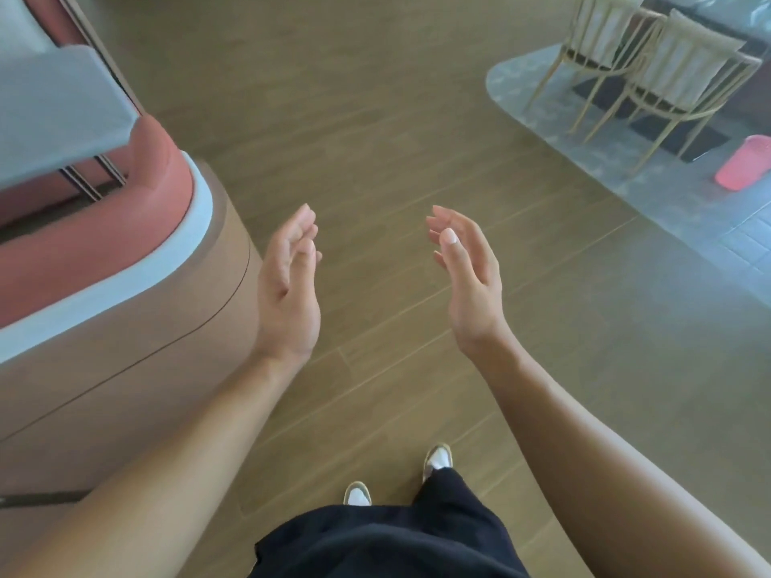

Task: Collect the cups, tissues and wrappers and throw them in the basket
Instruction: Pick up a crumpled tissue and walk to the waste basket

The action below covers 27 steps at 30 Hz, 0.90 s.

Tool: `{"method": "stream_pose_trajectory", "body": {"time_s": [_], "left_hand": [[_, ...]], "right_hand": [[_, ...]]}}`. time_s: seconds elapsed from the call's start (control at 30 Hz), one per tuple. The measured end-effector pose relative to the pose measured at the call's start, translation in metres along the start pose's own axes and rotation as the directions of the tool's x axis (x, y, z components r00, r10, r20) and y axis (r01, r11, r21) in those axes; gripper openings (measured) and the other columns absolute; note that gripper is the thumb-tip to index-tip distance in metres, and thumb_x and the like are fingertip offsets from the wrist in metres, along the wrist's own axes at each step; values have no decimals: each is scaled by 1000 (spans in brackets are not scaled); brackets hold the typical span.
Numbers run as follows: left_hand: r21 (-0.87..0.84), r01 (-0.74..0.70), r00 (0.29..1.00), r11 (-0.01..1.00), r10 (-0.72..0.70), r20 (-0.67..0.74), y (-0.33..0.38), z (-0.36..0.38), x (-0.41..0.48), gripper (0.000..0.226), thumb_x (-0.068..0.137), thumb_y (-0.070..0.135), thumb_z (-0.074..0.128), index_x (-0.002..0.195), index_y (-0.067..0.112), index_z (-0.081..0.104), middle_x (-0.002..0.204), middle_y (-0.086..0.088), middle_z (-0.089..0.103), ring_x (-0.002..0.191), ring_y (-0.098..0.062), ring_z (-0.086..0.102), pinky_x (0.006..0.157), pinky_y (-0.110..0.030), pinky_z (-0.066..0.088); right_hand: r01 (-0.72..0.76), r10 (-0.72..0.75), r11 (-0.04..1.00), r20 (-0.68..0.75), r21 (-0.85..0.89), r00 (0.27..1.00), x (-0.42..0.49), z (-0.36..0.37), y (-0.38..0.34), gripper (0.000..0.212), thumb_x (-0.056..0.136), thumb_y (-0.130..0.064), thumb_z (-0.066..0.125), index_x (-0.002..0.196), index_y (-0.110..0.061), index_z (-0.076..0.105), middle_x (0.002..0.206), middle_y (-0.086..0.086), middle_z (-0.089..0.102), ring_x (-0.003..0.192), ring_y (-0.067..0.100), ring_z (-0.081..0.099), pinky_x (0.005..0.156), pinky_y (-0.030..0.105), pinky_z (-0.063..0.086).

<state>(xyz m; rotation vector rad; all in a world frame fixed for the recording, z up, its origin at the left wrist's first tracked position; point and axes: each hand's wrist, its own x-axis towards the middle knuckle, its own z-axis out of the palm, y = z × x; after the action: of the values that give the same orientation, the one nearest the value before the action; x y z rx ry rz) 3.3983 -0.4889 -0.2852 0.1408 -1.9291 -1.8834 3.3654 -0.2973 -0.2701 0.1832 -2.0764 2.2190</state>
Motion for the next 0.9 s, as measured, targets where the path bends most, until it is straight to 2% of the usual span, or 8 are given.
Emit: {"method": "stream_pose_trajectory", "body": {"time_s": [0.2,0.3,0.4,0.53,0.9], "left_hand": [[6,4,1000,1000,-4,-20,-30,52,89,46,103,44,42,145,29,51,155,3,54,142,-8,53,117,-40,47],[12,3,997,1000,-2,-77,-44,82,144,42,106,36,40,145,27,51,154,2,54,142,-8,53,118,-42,47],[23,-3,991,1000,6,-133,-53,112,198,42,103,43,42,142,31,52,152,2,55,142,-9,53,118,-42,47],[35,-4,986,999,10,-165,-62,142,252,53,100,48,41,147,27,50,155,1,53,144,-9,51,119,-42,46],[42,-10,955,999,22,-295,-109,146,390,52,99,50,41,145,27,49,152,0,54,143,-12,53,117,-40,47]], "right_hand": [[3,-4,1000,30,10,1000,117,-16,27,40,100,-35,50,133,-17,65,132,2,68,128,15,63,106,26,50],[6,-7,1000,68,12,998,184,-24,39,39,100,-32,50,132,-15,64,132,7,68,125,11,64,100,18,50],[18,-16,1000,121,-14,992,252,-33,47,41,101,-31,50,134,-11,64,131,7,68,121,2,63,97,15,49],[12,-8,1000,166,-22,986,331,-41,51,41,101,-32,51,134,-12,64,130,6,69,121,2,64,97,14,48],[-2,11,999,296,-32,955,491,12,89,43,101,-36,50,136,-14,63,127,0,68,123,9,64,103,22,50]]}}
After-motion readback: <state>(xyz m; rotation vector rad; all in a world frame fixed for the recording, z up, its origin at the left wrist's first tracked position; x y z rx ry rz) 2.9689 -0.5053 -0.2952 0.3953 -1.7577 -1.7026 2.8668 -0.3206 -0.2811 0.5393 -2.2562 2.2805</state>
